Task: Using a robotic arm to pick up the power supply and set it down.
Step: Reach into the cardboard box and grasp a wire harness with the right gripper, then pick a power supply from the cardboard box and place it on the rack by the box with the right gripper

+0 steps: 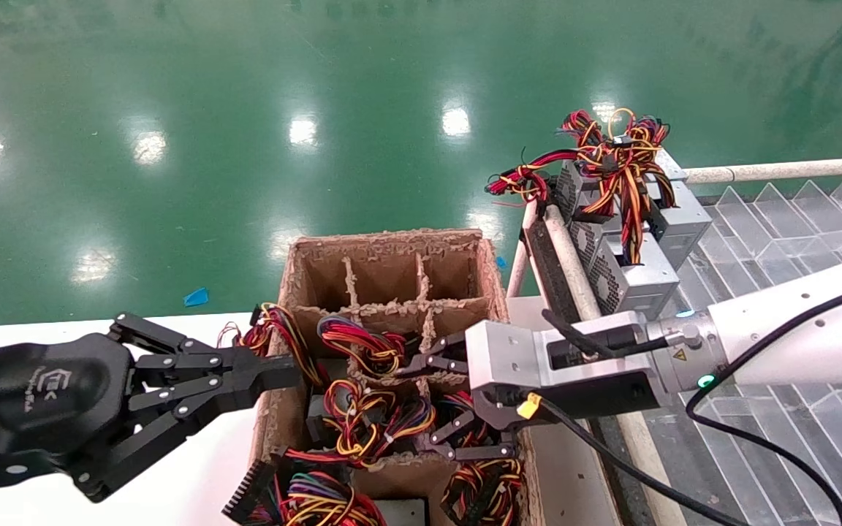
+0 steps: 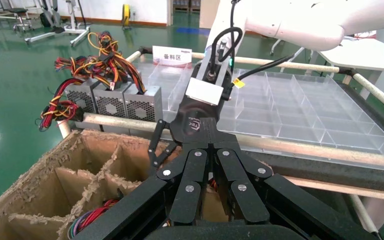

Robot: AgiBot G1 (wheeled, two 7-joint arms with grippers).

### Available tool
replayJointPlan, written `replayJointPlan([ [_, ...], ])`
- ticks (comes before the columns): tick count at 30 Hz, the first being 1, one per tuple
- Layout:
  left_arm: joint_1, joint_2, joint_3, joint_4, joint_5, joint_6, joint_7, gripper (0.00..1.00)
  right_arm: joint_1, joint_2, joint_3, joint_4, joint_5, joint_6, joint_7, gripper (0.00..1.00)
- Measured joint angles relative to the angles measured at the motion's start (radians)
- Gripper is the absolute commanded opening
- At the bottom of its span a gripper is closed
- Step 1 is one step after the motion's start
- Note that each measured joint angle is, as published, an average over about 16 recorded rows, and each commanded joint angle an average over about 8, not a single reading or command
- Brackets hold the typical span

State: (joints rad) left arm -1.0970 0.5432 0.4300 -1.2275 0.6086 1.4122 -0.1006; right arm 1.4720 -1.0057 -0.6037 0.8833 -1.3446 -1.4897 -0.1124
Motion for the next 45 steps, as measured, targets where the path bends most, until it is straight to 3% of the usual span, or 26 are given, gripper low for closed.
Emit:
replayJointPlan([
  [26, 0.0, 0.0, 0.0, 0.0, 0.0, 0.0, 0.0, 0.0, -0.017, 0.019, 0.038, -0.103, 0.08, -0.037, -0.057, 0.0],
  [45, 0.0, 0.0, 0.0, 0.0, 0.0, 0.0, 0.0, 0.0, -0.029, 0.085, 0.149, -0.144, 0.383, -0.086, -0.121, 0.0],
])
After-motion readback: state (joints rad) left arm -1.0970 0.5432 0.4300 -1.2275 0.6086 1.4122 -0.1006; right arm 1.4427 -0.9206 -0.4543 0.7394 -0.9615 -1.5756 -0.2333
